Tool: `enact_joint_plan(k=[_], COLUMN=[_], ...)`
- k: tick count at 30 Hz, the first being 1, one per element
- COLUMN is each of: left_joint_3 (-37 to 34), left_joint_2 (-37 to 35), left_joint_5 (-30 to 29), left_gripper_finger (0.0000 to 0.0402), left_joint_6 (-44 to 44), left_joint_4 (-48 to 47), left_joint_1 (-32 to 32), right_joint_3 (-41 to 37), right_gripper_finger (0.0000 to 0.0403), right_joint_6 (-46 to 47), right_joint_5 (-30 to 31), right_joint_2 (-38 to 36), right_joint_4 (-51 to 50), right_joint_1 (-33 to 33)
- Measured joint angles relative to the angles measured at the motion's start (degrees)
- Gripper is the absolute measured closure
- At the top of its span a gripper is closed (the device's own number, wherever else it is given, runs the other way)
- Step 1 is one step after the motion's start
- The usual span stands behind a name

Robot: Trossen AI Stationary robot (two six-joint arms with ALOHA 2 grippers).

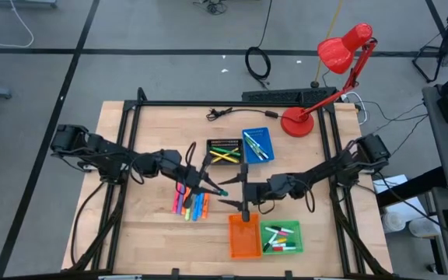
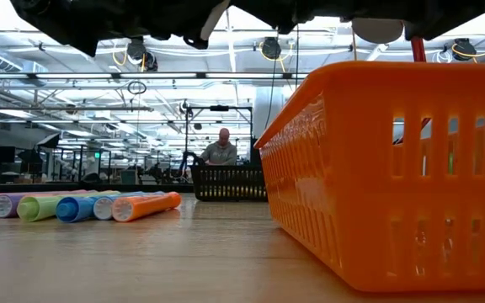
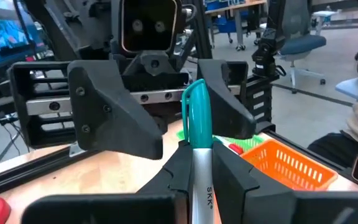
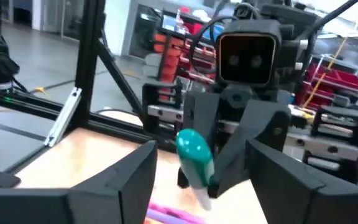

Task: Pick & Place Markers
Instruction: Put the green highlighter pen into the green bin

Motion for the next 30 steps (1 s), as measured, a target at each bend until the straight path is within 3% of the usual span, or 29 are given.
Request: enact_joint_plan(k=[6,13,23,30], left_joint_3=[0.0,0.0,0.1,0.0], left_joint_2=[0.0,0.0,-0.1,-0.1], left_joint_5=[0.2,0.1,0.0,-0.6], left_gripper_finger=[0.0365,0.0361,0.0298,0.0284], left_joint_6=[-0.1,-0.3,-4.3,-7.4], left_joint_4=[-0.1,-0.4,-0.5,-3.2], left_joint_1=[-0.1,-0.2,-0.4,-0.5], right_joint_3=[0.0,0.0,0.0,0.0], right_gripper_finger=[0.024,0.0372,0.0373,0.0373], right_joint_6=[-1.6,-6.2,-7.5,-6.7], right_joint_5=[-1.0,-1.5,-0.6,4.8], right_joint_2=[1.4,1.4,-0.6,-6.2], right_joint_4=[2.6,2.6,2.9,-6.9], right_joint_1=[-0.4,-0.1,2.1,3.8])
